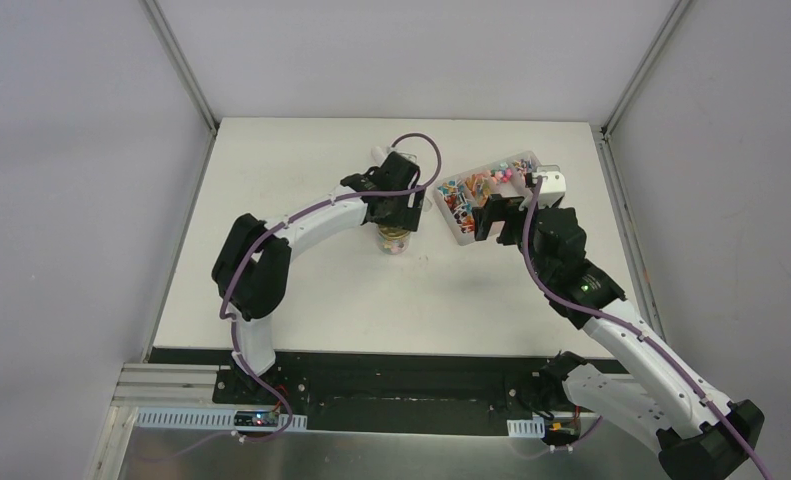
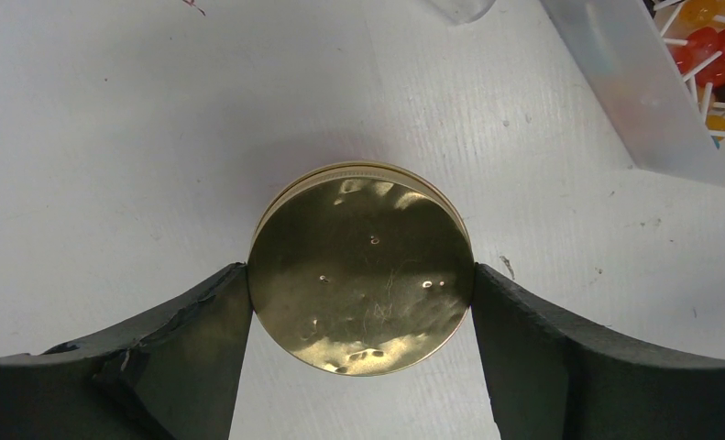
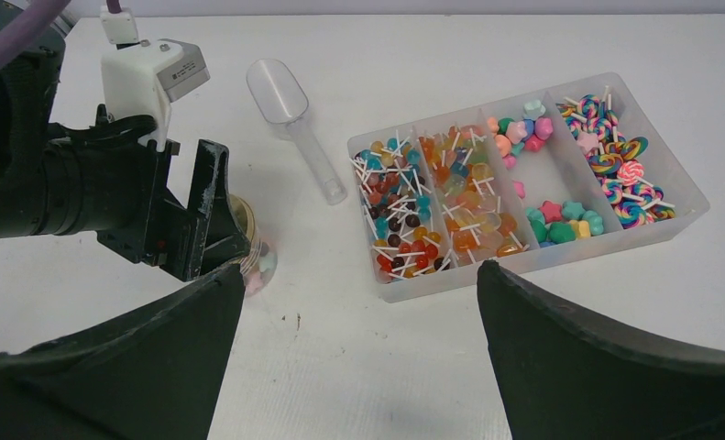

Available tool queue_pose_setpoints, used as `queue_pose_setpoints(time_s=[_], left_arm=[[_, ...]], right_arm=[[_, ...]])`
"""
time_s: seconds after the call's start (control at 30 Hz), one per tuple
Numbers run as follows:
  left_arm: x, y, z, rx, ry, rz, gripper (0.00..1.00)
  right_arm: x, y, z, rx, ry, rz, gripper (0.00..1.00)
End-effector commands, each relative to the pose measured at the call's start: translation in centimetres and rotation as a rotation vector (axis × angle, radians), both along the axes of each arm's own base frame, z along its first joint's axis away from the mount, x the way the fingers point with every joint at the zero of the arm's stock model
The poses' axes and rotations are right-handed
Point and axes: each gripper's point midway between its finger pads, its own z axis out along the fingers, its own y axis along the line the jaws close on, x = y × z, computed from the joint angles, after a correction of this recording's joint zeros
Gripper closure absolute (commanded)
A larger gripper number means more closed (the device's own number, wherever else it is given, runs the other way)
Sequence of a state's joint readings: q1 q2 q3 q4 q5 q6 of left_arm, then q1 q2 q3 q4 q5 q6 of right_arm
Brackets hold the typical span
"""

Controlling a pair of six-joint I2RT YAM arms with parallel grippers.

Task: Pack the candies
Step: Close the bottle lid on the packing bottle.

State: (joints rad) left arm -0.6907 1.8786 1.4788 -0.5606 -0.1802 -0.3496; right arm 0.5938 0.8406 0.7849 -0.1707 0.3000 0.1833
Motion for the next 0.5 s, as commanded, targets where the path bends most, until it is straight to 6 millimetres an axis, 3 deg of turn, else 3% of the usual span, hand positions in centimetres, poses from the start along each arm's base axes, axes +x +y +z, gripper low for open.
queue_pose_setpoints(time_s=[0.0,0.47], left_arm=[[0.05,-1.24,1.38,-0.019,-0.023,-0.026,0.27],[-0.25,-0.82,0.72,0.02,-0.005,-0.021,0.23]], right_arm=[[0.1,-0.18,1.9,0.026,-0.056,-0.008,0.0],[0.02,-0.13,1.76,0.029,-0.052,-0.005,0.0]])
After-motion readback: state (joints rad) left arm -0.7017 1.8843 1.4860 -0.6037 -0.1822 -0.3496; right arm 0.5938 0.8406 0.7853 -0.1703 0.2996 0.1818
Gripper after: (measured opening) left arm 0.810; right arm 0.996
